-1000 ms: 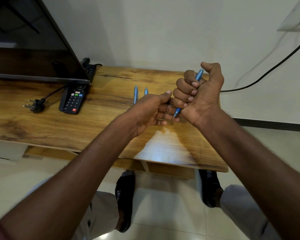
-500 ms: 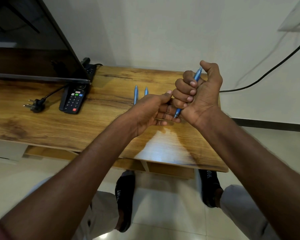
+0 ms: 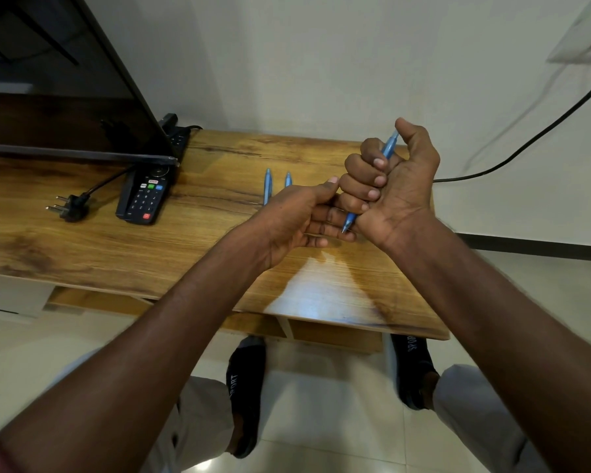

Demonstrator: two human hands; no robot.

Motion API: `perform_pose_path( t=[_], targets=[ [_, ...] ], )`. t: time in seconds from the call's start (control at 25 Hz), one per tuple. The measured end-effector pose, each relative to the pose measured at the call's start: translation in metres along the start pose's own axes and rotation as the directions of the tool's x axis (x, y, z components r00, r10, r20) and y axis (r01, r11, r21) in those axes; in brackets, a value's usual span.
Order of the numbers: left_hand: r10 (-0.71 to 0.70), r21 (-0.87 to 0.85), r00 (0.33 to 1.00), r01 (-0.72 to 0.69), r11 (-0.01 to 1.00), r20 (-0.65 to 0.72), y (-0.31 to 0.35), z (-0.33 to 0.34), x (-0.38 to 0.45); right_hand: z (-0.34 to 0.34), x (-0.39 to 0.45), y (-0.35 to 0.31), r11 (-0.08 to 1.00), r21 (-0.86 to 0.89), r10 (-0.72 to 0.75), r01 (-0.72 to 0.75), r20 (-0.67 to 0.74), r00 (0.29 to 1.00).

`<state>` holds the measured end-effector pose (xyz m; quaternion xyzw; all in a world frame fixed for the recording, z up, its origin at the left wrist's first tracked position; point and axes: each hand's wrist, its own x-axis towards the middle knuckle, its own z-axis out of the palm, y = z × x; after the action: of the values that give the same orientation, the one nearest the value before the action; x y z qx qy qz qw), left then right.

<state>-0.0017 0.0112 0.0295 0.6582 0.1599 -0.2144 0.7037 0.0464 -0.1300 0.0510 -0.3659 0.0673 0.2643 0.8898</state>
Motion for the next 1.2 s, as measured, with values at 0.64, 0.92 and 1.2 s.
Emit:
perform_pose_path(
  t=[0.64, 0.92, 1.2],
  targets=[
    [0.006, 0.015, 1.0, -0.006, 1.0, 0.007, 0.0006, 0.0014, -0.0013, -0.0003, 0.0009, 0.0015, 0.999, 0.018, -0.033, 0.034, -0.057, 0.998],
    [0.001, 0.013, 1.0, -0.001, 1.0, 0.001, 0.0001, 0.0009, -0.0011, 0.0047, -0.0022, 0.0016, 0.999, -0.011, -0.052, 0.051, -0.064, 0.997],
    [-0.001, 0.008, 1.0, 0.001, 1.0, -0.001, 0.0003, 0.002, -0.0009, 0.0052, -0.0032, 0.0026, 0.998, -0.017, -0.06, 0.059, -0.065, 0.996]
  ],
)
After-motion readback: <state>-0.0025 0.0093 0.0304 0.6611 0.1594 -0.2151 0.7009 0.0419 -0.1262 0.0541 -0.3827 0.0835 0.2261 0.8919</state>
